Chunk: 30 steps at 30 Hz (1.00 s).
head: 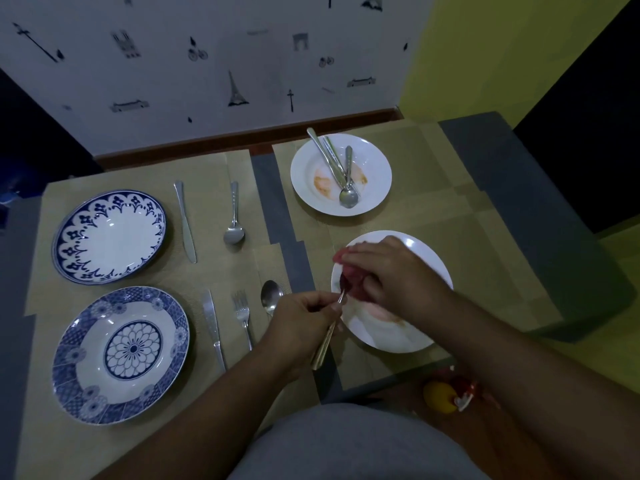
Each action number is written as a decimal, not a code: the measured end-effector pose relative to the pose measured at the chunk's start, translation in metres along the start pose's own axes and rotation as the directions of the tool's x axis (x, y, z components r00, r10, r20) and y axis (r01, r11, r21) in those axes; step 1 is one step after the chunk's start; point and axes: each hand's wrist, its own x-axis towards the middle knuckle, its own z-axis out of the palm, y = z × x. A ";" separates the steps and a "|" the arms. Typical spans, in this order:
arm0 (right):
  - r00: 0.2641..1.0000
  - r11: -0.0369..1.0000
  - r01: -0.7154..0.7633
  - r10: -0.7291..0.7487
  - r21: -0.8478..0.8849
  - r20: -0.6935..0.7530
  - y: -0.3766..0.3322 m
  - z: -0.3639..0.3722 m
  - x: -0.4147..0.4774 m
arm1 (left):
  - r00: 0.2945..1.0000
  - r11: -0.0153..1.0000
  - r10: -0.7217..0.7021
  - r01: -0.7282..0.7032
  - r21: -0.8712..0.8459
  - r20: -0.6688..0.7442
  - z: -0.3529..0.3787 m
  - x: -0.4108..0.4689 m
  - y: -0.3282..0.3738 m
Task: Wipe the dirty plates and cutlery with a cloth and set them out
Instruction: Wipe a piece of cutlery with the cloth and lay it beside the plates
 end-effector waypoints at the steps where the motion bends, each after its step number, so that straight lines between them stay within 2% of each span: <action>1: 0.999 0.999 -0.034 0.034 0.005 -0.035 0.006 -0.002 0.002 | 1.000 1.000 -0.009 0.008 0.016 0.011 0.000 0.001 -0.001; 7: 0.976 0.992 -0.098 0.111 0.075 -0.189 0.011 -0.026 0.004 | 0.984 0.989 -0.129 0.137 -0.060 0.121 -0.001 0.005 0.000; 11: 0.963 0.983 -0.110 0.141 0.145 -0.230 0.010 -0.025 -0.003 | 0.974 0.966 -0.180 0.201 -0.160 0.139 -0.005 0.009 0.004; 16: 0.960 0.972 -0.089 0.142 0.216 -0.241 -0.001 -0.021 -0.009 | 0.996 0.996 -0.086 0.086 0.003 0.031 -0.010 0.013 0.010; 21: 0.973 0.971 -0.107 0.146 0.212 -0.178 -0.009 -0.016 -0.014 | 0.997 0.994 -0.011 0.019 -0.103 0.080 -0.013 0.015 0.022; 25: 0.978 0.964 -0.088 0.131 0.251 -0.160 -0.012 -0.016 -0.015 | 0.990 0.949 -0.022 0.063 -0.308 0.136 -0.012 0.017 0.025; 30: 0.977 0.956 -0.100 0.147 0.275 -0.156 -0.015 -0.017 -0.017 | 0.991 0.957 -0.031 0.067 -0.281 0.131 -0.010 0.017 0.020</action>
